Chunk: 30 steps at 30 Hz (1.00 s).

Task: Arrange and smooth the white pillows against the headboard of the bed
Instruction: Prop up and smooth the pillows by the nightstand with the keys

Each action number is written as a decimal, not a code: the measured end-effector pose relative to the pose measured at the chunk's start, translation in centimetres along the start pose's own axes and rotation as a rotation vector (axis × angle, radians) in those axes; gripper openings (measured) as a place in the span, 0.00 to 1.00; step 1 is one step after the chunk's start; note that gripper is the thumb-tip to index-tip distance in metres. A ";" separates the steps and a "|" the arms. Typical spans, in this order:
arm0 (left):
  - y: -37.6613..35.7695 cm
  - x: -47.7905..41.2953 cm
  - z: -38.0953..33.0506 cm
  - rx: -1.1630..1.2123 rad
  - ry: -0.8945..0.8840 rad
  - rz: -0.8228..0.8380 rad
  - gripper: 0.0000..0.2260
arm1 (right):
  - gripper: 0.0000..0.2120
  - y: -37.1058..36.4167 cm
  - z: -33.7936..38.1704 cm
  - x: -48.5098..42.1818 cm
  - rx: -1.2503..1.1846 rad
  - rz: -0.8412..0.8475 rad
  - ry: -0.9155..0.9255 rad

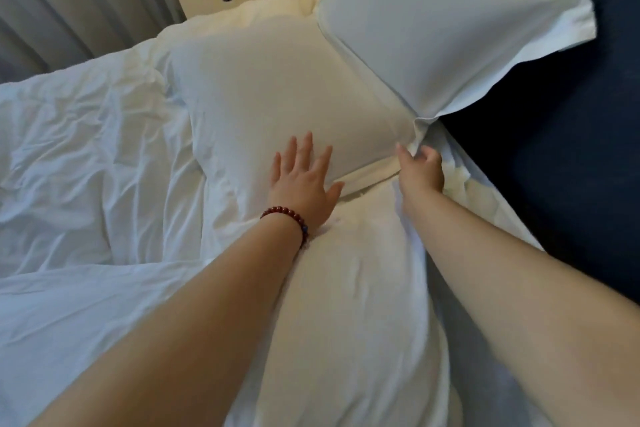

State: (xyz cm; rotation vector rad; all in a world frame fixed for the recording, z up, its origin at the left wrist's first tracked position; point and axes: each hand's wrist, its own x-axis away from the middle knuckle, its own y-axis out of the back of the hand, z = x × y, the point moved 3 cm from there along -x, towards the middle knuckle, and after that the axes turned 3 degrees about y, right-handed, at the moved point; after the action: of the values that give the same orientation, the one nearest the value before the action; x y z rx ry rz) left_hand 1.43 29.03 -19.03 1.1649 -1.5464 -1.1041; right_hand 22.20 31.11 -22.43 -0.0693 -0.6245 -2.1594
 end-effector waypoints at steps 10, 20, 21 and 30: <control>-3.0 -0.6 1.1 -0.104 0.003 0.058 0.29 | 0.16 1.9 -0.7 -6.6 -0.133 -0.290 -0.164; -2.2 -1.3 -3.5 -0.142 -0.074 0.008 0.30 | 0.21 2.9 0.8 -7.7 -0.478 -0.159 -0.101; -2.4 -1.6 -3.7 -0.140 -0.057 0.030 0.30 | 0.12 3.5 0.9 -8.1 -0.467 -0.199 -0.120; -1.4 1.3 -5.0 0.038 0.044 0.169 0.27 | 0.06 3.9 -0.6 -2.1 -0.616 0.007 -0.239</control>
State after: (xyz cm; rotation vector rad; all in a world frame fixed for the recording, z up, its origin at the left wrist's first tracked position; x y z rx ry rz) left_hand 6.31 26.81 -19.11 1.0553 -1.6056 -0.9352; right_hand 26.58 30.41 -21.86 -0.6648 -0.0657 -2.2799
